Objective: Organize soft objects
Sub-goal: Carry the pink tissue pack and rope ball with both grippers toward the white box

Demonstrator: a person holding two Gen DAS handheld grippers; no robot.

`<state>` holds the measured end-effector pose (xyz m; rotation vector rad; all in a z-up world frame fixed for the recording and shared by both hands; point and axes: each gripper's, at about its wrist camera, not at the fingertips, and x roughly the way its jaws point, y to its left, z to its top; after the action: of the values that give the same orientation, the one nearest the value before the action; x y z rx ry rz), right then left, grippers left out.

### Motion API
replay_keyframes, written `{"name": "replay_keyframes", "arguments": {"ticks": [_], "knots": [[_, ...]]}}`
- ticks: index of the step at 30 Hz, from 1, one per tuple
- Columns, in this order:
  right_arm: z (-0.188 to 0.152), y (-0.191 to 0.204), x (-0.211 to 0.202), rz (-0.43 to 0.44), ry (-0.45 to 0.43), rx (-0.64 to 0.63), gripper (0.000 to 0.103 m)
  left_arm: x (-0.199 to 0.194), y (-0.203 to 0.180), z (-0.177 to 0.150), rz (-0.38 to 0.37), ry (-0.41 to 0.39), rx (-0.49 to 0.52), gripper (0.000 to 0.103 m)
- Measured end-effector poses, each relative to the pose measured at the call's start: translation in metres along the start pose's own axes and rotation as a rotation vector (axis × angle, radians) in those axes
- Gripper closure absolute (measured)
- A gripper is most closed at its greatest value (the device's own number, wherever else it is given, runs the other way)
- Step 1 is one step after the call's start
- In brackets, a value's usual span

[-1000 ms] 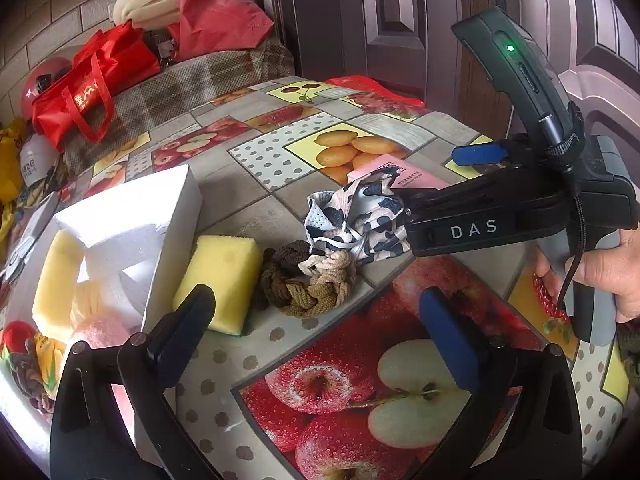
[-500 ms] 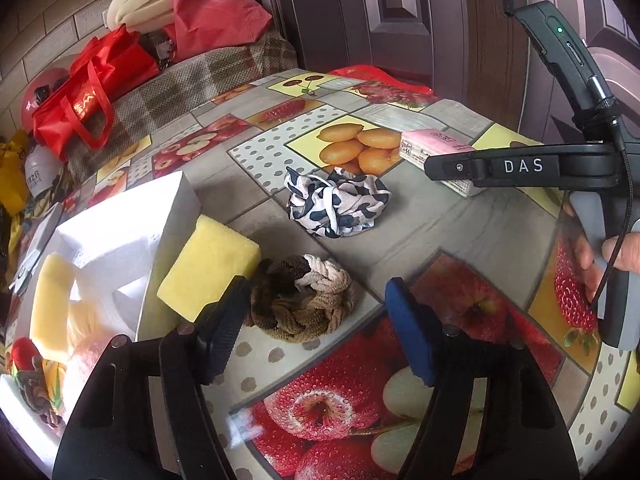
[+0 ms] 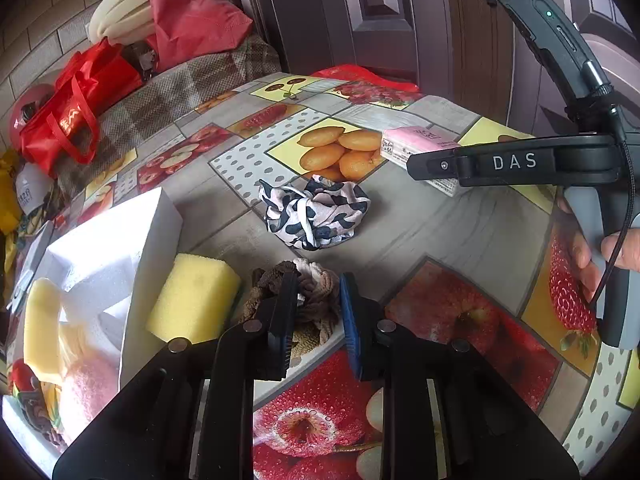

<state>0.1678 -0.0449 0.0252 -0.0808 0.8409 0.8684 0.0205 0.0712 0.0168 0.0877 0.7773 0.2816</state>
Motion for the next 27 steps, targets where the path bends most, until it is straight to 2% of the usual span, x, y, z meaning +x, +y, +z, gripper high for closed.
{"name": "replay_keyframes", "arguments": {"ticks": [5, 8, 10, 12, 14, 15, 18, 23, 25, 27], "knots": [[0.000, -0.004, -0.002, 0.008, -0.008, 0.025, 0.052, -0.003, 0.005, 0.000, -0.023, -0.015, -0.018, 0.083], [0.000, -0.004, -0.001, 0.008, -0.007, 0.024, 0.052, 0.010, 0.005, -0.001, -0.064, 0.069, -0.032, 0.076], [0.000, -0.003, -0.001, 0.007, -0.002, 0.017, 0.052, 0.010, 0.002, -0.001, -0.067, 0.069, -0.018, 0.067], [0.000, -0.003, -0.001, 0.006, -0.002, 0.017, 0.052, 0.011, -0.002, -0.002, -0.053, 0.068, -0.005, 0.066], [0.000, -0.003, -0.001, 0.007, -0.003, 0.019, 0.052, 0.010, -0.003, -0.002, -0.053, 0.063, -0.001, 0.069], [-0.001, -0.003, -0.001, 0.006, -0.005, 0.021, 0.052, 0.009, -0.002, -0.002, -0.051, 0.058, -0.003, 0.083], [-0.002, -0.006, -0.007, 0.010, -0.036, 0.037, 0.052, -0.008, -0.002, -0.004, -0.043, -0.027, -0.004, 0.086], [-0.012, 0.009, -0.038, 0.000, -0.181, -0.013, 0.052, -0.061, 0.011, -0.017, -0.001, -0.302, -0.073, 0.086], [-0.020, 0.021, -0.047, 0.008, -0.212, -0.048, 0.052, -0.072, 0.022, -0.022, 0.007, -0.344, -0.129, 0.086], [-0.030, 0.035, -0.056, 0.019, -0.235, -0.084, 0.052, -0.077, 0.032, -0.025, 0.013, -0.348, -0.169, 0.086]]}}
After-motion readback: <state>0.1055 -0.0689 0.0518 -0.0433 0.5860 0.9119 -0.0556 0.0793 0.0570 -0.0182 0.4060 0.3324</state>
